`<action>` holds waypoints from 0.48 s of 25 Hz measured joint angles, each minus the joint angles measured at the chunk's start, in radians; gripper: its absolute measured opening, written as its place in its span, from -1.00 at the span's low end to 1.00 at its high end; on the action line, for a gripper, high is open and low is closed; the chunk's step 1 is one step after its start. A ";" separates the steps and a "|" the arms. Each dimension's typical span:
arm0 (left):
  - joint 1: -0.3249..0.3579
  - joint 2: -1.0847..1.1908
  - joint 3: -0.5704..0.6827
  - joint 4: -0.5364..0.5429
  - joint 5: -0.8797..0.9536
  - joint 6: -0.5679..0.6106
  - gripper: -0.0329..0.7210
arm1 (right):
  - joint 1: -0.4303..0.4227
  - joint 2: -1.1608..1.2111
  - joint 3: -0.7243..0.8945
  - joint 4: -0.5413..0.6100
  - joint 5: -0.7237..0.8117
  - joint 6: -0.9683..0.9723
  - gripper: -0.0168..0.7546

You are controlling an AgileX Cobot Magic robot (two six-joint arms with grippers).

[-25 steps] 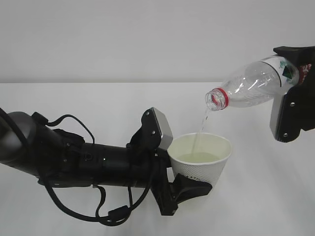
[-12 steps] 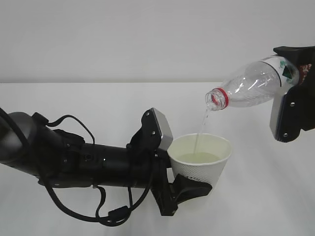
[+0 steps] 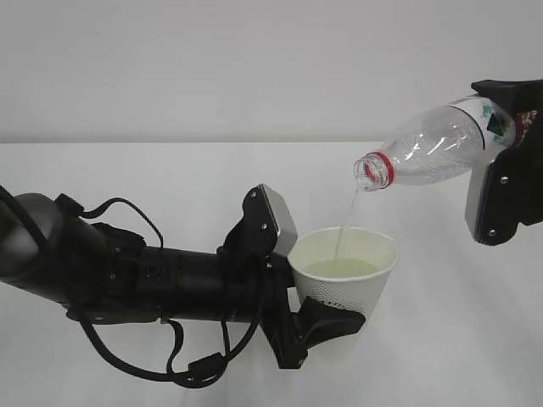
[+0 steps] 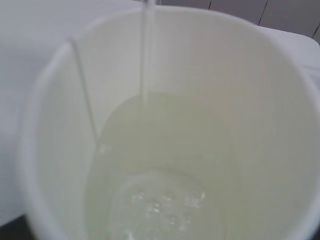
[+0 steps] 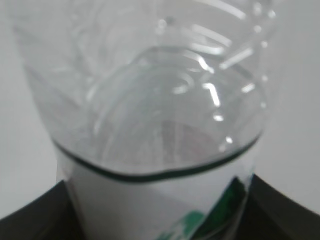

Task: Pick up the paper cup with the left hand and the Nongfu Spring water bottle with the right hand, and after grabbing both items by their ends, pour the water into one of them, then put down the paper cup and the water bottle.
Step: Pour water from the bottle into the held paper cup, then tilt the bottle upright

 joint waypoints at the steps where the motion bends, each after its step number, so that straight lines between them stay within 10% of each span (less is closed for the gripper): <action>1: 0.000 0.000 0.000 0.000 0.000 0.000 0.39 | 0.000 0.000 0.000 0.000 0.000 0.000 0.38; 12: 0.000 0.000 0.000 -0.002 0.000 0.000 0.39 | 0.000 0.000 0.000 0.000 0.000 0.000 0.38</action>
